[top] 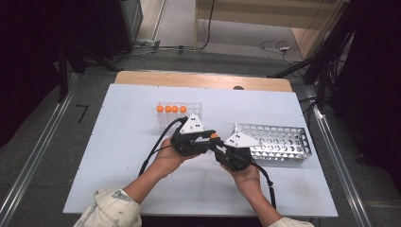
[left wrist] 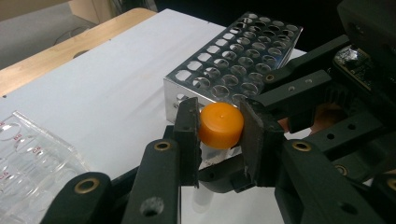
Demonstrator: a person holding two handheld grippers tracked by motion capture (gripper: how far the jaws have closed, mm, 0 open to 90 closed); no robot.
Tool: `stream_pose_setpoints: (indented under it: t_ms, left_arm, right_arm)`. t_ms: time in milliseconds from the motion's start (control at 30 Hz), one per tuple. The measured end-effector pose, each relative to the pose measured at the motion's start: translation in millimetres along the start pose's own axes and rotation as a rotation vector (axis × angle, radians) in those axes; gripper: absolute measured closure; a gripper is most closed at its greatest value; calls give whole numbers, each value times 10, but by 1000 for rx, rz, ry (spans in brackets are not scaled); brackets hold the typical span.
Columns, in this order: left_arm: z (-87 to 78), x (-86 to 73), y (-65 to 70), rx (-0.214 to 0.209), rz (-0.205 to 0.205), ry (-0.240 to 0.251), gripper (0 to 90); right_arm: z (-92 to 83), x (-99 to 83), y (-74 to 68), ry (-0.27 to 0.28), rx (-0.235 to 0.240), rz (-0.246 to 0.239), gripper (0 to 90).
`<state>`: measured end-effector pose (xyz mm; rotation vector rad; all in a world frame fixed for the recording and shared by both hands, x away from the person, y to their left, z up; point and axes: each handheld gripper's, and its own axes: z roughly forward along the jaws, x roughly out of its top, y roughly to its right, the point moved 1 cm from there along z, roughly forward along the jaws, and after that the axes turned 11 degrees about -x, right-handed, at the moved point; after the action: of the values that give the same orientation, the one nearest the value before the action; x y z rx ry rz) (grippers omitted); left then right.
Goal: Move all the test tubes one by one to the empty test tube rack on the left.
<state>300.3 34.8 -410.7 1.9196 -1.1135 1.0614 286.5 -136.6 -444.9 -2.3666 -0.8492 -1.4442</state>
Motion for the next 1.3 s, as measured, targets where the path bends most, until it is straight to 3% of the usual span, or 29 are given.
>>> stream_pose_setpoints:
  t_ms: [167,433,633,833,1167,1300]
  left_arm:
    - [-12,3,-11,7,-5,5,706]
    - [-103,13,-119,32,-48,48,706]
    - [-174,25,-230,69,-82,78,706]
    - [-250,43,-424,148,-114,102,706]
    - [-399,148,-624,264,-111,144,705]
    - [-424,161,-699,276,-130,165,706]
  right_arm:
    - [-9,3,-5,1,17,0,475]
    - [-70,21,73,26,-4,15,262]
    - [-95,-5,112,19,-17,20,239]
    - [-156,-34,177,17,-35,29,240]
    - [-226,-113,249,-2,-68,49,242]
    - [-255,-136,272,-2,-84,57,243]
